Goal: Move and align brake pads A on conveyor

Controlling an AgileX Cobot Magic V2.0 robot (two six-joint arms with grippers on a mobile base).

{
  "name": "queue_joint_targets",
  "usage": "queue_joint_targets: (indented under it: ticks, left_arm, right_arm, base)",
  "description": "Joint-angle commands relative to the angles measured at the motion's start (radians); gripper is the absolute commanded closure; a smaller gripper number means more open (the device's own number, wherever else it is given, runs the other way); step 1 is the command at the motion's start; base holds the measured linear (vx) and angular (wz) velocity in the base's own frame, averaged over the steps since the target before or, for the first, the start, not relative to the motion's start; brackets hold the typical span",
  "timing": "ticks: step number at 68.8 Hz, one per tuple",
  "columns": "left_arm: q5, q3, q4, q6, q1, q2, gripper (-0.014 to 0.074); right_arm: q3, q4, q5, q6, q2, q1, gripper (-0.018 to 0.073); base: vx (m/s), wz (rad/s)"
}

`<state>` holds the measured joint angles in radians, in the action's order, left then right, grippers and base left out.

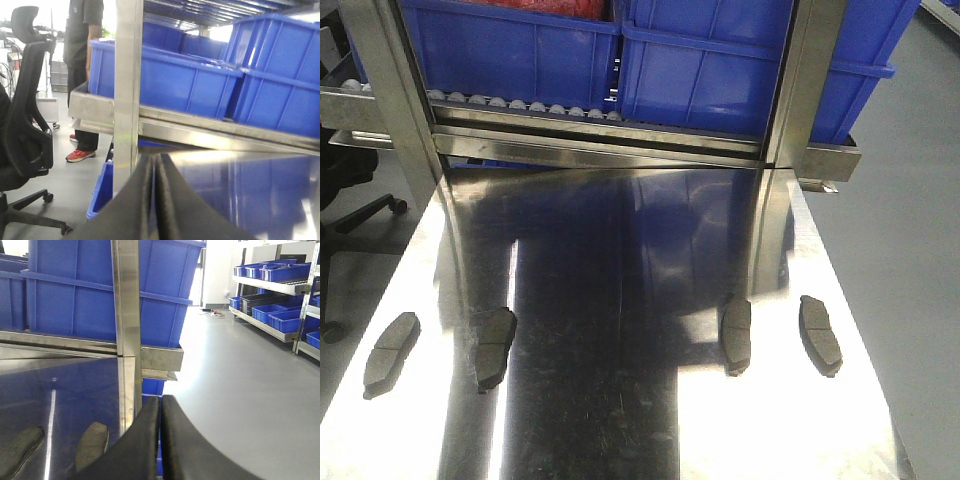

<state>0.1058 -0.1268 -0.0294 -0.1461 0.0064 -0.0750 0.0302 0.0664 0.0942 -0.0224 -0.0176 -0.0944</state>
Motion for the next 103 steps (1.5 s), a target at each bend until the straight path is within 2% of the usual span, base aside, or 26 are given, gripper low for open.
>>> queue_joint_targets:
  ticks: [1,10,17,39,48,59,67,75,87,94,103]
  left_arm:
    - [0.026,-0.134,0.002,0.008,-0.009,-0.122,0.0603]
    - [0.171,-0.289,0.006,0.007,-0.009,-0.310,0.0603]
    - [0.253,-0.347,0.006,0.007,-0.009,-0.403,0.0603]
    - [0.242,-0.351,0.006,0.002,-0.009,-0.507,0.0588]
    - [0.253,-0.368,0.002,0.008,-0.009,-0.507,0.0507]
    - [0.279,-0.386,-0.018,0.011,-0.009,-0.507,0.0316]
    - [0.289,-0.394,-0.014,0.063,-0.009,-0.507,0.0183]
    - [0.295,-0.400,-0.013,0.112,-0.011,-0.530,0.0092]
    - [0.385,-0.513,0.010,0.121,-0.031,-0.669,0.0074]
    - [0.489,-0.613,0.015,0.165,-0.062,-0.800,0.0074]
    - [0.619,-0.747,0.014,0.174,-0.083,-0.996,0.0074]
  right_arm:
    - [0.003,0.008,-0.073,0.006,-0.008,-0.002,0.0569]
    - [0.003,0.008,-0.073,0.006,-0.008,-0.002,0.0569]
    - [0.003,0.008,-0.073,0.006,-0.008,-0.002,0.0569]
    - [0.003,0.008,-0.073,0.006,-0.008,-0.002,0.0569]
    - [0.003,0.008,-0.073,0.006,-0.008,-0.002,0.0569]
    - [0.003,0.008,-0.073,0.006,-0.008,-0.002,0.0569]
    - [0.003,0.008,-0.073,0.006,-0.008,-0.002,0.0569]
    - [0.003,0.008,-0.073,0.006,-0.008,-0.002,0.0569]
    - [0.003,0.008,-0.073,0.006,-0.008,-0.002,0.0569]
    - [0.003,0.008,-0.073,0.006,-0.008,-0.002,0.0569]
    - [0.003,0.008,-0.073,0.006,-0.008,-0.002,0.0569]
  base:
    - [0.00,0.00]
    - [0.00,0.00]
    - [0.00,0.00]
    - [0.00,0.00]
    - [0.00,0.00]
    - [0.00,0.00]
    - [0.00,0.00]
    - [0.00,0.00]
    - [0.00,0.00]
    - [0.00,0.00]
    - [0.00,0.00]
